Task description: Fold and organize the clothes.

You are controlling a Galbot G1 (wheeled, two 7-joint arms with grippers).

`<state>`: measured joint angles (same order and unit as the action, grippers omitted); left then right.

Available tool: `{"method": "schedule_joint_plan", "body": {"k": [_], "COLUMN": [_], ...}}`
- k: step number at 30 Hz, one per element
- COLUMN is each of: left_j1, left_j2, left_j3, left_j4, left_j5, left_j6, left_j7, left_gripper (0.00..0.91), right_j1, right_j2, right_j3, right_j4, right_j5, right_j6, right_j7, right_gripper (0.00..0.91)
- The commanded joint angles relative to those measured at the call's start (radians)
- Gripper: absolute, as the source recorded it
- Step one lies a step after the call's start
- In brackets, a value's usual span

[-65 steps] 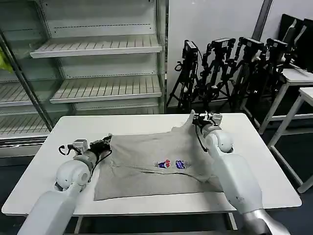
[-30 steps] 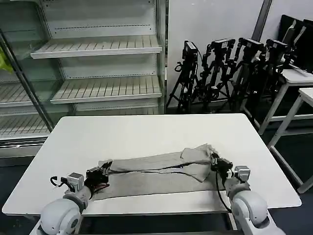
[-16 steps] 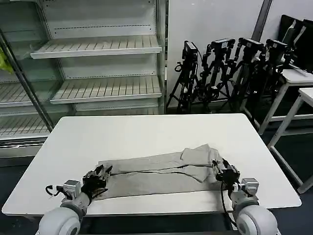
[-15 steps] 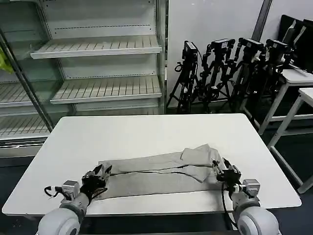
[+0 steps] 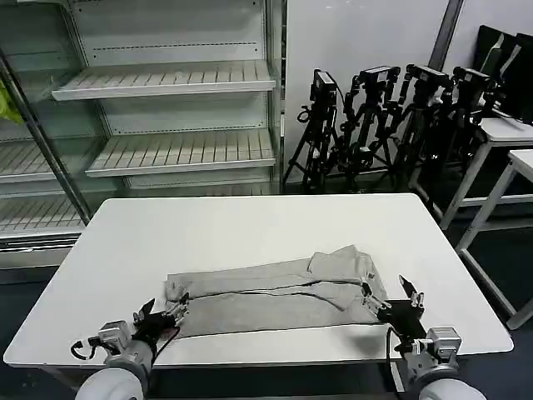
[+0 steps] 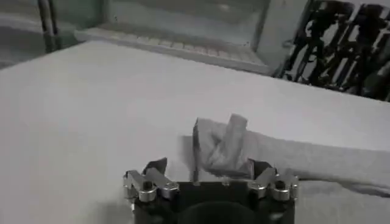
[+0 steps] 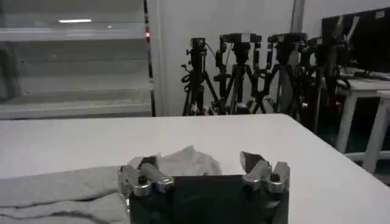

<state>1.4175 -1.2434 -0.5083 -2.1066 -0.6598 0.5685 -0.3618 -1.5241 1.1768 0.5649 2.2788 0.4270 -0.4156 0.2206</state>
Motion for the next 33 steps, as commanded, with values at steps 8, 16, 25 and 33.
{"method": "schedule_joint_plan", "body": {"k": [8, 16, 25, 33], "left_j1": [-0.008, -0.011, -0.001, 0.022], "left_j2": [-0.059, -0.053, -0.028, 0.079], "left_j3": [0.072, 0.048, -0.117, -0.442], "left_j4": [0.021, 0.011, -0.035, -0.020], "left_j5": [-0.010, -0.045, -0.409, -0.707], "left_j6": [0.007, -0.005, -0.015, 0.009], "left_j7": [-0.033, -0.032, -0.028, -0.039], "left_gripper": [0.010, 0.010, 0.010, 0.010], "right_j1": [-0.045, -0.053, -0.055, -0.054], "right_j2": [0.009, 0.016, 0.023, 0.023], "right_j3": [0.013, 0.014, 0.020, 0.033], "right_j4": [0.044, 0.061, 0.079, 0.081], "right_j5": [-0.012, -0.008, 0.005, 0.027], "right_j6": [0.010, 0.007, 0.004, 0.001], "right_j7": [0.009, 0.017, 0.026, 0.028], "right_gripper": [0.907, 0.907, 0.907, 0.907]}}
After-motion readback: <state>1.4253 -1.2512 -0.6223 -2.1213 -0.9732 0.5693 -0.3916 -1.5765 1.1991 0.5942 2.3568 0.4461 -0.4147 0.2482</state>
